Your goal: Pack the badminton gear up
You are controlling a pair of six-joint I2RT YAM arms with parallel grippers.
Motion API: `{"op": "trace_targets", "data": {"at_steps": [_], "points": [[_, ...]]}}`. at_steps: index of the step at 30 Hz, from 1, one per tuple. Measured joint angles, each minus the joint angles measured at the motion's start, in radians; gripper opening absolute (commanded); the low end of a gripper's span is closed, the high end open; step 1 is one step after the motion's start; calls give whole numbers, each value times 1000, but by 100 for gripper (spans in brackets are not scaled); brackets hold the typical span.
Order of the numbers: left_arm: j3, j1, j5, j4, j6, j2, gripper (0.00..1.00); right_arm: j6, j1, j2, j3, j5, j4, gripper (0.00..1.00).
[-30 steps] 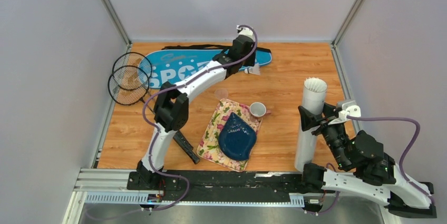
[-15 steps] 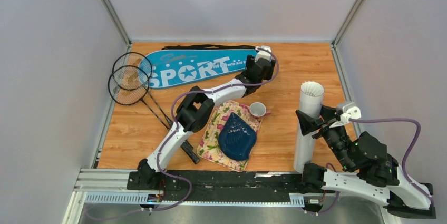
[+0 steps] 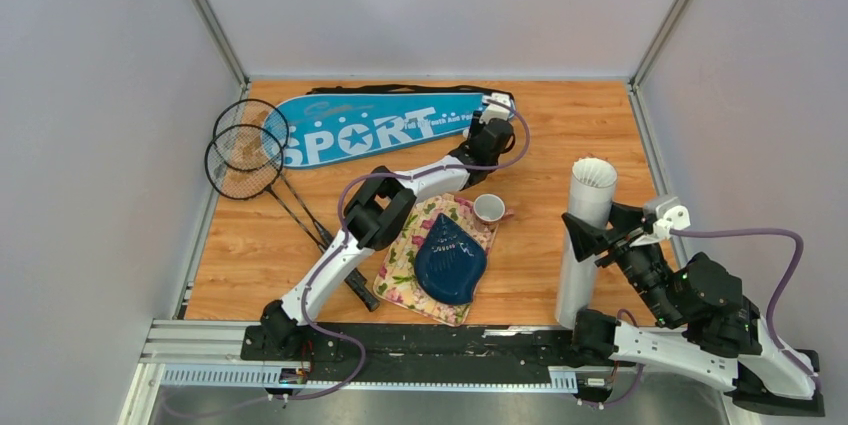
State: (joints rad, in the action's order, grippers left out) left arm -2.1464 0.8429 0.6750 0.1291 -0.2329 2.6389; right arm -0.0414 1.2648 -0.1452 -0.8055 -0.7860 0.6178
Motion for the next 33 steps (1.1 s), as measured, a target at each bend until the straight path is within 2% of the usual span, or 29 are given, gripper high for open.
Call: {"op": "trace_targets", "data": {"at_steps": [2, 7, 8, 12, 17, 23, 27, 30, 33], "points": [[0, -1, 11, 14, 11, 0, 26, 0, 0, 0, 0, 3, 0, 30], [7, -2, 36, 44, 34, -2, 9, 0, 0, -13, -1, 4, 0, 30], [16, -2, 38, 43, 34, -8, 0, 0, 0, -22, -2, 4, 2, 29], [112, -1, 32, -23, 22, -88, 0, 0, 0, -62, -5, 3, 12, 30], [362, -14, -77, -162, -67, -368, 0, -3, 0, -112, -5, 3, 20, 31], [618, -87, -331, -247, -230, -827, 0, -31, 0, -145, -5, 4, 18, 32], [767, -212, -618, -243, -382, -1128, 0, -61, 0, -166, -5, 29, 6, 32], [822, -301, -839, -216, -490, -1270, 0, -89, 0, -196, 5, 69, -26, 32], [826, -318, -1044, -182, -575, -1336, 0, -114, 0, -245, 12, 127, -61, 31]]}}
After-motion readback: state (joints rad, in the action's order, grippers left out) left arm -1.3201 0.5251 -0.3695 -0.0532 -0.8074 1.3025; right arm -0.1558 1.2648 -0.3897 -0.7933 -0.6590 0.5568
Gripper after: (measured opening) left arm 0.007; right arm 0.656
